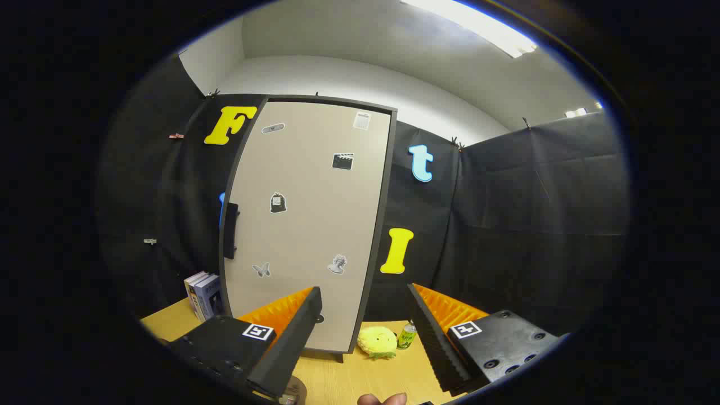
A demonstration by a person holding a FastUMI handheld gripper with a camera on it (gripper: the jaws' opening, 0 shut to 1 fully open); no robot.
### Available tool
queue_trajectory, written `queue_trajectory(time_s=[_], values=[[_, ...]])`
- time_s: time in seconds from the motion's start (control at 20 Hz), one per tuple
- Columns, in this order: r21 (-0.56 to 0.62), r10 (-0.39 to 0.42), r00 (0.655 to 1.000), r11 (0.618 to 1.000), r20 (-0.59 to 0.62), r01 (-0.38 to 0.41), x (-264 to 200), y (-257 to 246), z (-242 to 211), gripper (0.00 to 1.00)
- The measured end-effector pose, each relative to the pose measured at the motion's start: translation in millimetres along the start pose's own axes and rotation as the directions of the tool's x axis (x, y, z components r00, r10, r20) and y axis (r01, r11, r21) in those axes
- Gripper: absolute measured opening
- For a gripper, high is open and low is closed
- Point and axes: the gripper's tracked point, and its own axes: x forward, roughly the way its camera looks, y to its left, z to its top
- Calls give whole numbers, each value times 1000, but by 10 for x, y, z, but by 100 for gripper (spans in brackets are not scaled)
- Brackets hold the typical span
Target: Open the shoe cabinet door, grab the shoes and put them into the shoe cabinet, then close the shoe cabinet door.
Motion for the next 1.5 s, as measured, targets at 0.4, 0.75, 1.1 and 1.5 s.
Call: queue_trajectory(time_s=[0.4, 0.75, 1.1, 1.5], values=[[2, -24, 999, 1000, -22, 24, 68, -106, -126, 98], [61, 16, 999, 998, -48, -13, 110, 139, -194, 98], [177, 117, 993, 978, -22, -111, 320, 772, -19, 98], [199, 221, 975, 956, -4, -216, 794, 1886, 160, 98]])
